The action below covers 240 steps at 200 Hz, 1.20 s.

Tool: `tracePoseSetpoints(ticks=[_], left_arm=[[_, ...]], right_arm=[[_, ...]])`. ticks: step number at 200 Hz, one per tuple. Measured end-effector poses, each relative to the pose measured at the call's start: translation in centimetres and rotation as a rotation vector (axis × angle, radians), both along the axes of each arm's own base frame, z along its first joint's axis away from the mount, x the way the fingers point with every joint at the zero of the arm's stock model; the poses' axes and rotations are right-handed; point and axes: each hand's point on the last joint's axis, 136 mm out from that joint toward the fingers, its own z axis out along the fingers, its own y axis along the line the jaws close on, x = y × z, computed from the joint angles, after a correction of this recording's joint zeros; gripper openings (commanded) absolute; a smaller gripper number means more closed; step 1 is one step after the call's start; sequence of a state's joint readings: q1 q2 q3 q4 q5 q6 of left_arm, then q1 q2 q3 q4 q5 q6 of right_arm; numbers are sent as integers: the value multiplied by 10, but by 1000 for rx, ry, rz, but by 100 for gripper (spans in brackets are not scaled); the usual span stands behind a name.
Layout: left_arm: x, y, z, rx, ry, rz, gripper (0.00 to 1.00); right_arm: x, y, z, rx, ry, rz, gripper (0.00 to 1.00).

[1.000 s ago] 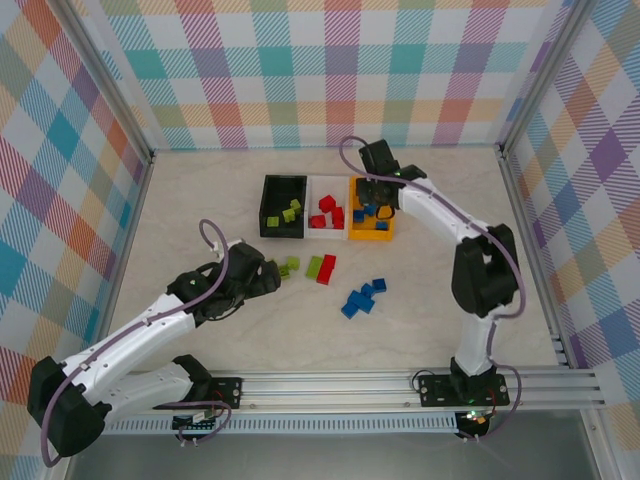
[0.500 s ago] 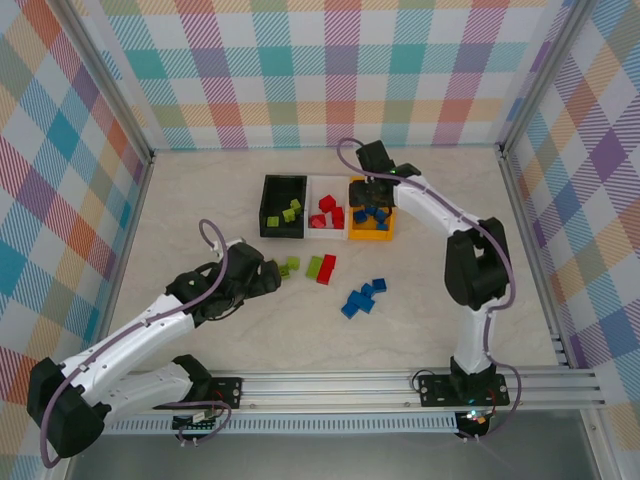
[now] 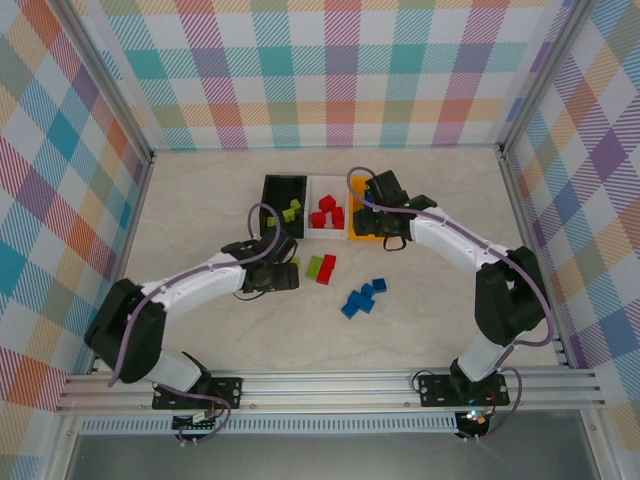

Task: Sort the legos into containers by color

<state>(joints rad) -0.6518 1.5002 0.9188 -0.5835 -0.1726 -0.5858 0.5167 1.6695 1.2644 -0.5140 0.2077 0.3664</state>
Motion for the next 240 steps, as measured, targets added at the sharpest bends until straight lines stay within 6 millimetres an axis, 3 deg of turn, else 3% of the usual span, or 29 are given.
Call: tracePoseSetpoints(ticks=[61, 98, 171, 202, 223, 240], left_arm=[[22, -8, -27, 76, 23, -18, 83], [34, -11, -42, 117, 15, -31, 67], [47, -19, -40, 101, -36, -40, 40], [44, -17, -37, 106, -44, -38, 35], [36, -16, -23, 86, -66, -33, 35], [30, -14, 2, 49, -104, -21, 35]], right_arm=[[3, -1, 19, 31, -56, -7, 67], [5, -1, 20, 36, -64, -8, 67], [5, -5, 17, 38, -64, -17, 67], [6, -5, 16, 41, -64, -17, 67], [4, -6, 13, 40, -57, -18, 67], [3, -8, 11, 41, -54, -21, 67]])
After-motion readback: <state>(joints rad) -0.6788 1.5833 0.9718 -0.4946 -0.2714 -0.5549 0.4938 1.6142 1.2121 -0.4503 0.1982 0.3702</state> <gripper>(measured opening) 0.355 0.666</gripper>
